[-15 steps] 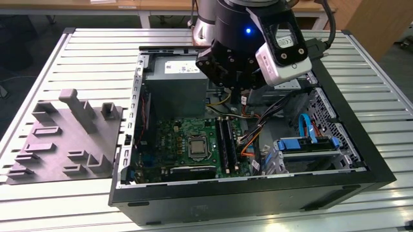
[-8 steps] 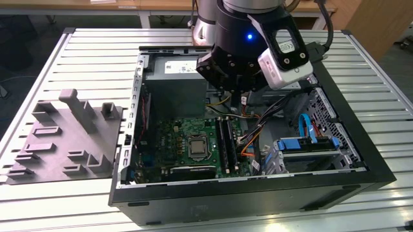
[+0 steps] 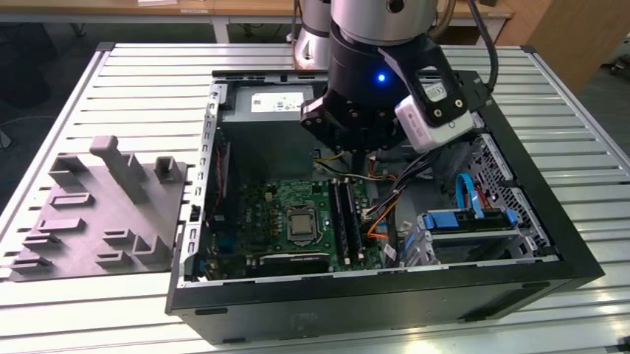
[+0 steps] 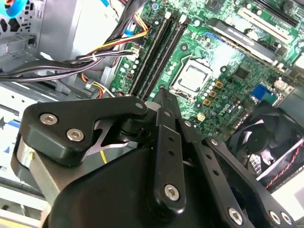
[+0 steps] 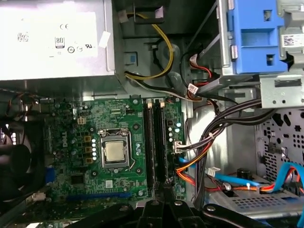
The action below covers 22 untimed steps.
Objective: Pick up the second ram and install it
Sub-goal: 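Press down the second ram until it locks into place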
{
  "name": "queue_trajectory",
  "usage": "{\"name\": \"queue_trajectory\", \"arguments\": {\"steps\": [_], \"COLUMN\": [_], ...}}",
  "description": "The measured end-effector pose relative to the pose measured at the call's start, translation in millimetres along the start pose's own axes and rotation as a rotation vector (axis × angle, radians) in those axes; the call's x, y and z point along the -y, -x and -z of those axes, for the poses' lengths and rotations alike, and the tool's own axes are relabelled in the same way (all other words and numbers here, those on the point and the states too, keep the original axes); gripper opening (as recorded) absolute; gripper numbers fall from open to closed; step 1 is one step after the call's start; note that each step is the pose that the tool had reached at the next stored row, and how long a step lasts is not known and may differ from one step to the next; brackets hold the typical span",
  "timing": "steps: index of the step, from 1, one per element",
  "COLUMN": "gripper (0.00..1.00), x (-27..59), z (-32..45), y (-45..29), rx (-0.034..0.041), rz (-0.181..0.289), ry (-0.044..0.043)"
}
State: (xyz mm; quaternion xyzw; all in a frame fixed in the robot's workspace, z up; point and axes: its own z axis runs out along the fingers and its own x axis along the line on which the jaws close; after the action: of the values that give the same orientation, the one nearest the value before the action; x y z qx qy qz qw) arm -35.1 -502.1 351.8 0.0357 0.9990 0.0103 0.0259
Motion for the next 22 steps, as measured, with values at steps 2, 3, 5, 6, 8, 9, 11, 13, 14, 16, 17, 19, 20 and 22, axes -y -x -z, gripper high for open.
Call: {"name": "queue_trajectory", "arguments": {"steps": [2,3,5,6,8,9,11,13,14,16,17,19,20,22], "gripper": [0.1,0.1,0.1,0.1,0.1,0.1,0.1,0.1,0.1,0.1,0.1,0.1,0.1,0.1], "x": [0.1,0.3,0.6,0.9,1.5,1.9,2.9,4.4,5.0,8.4,8.8,9.7,10.1,11.0], "z": [-3.3,-5.1,-8.9,-10.7,-14.3,-16.1,-19.7,-23.3,-25.1,-39.1,-40.9,-44.5,-46.4,-50.0], "y": [0.1,0.3,0.6,0.6,0.5,0.5,0.4,0.3,0.2,-0.3,-0.4,-0.5,-0.6,-0.7], "rx": [-0.0005,-0.0009,-0.0019,-0.0024,-0.0035,-0.0042,-0.0058,-0.0069,-0.0071,-0.0081,-0.0082,-0.0084,-0.0086,-0.0088], "rz": [0.016,0.024,0.035,0.038,0.043,0.046,0.051,0.054,0.055,0.061,0.062,0.063,0.064,0.065], "ry": [0.0009,0.0013,0.0017,0.0019,0.0021,0.0022,0.0024,0.0023,0.0025,0.0029,0.0029,0.0028,0.0028,0.003]}}
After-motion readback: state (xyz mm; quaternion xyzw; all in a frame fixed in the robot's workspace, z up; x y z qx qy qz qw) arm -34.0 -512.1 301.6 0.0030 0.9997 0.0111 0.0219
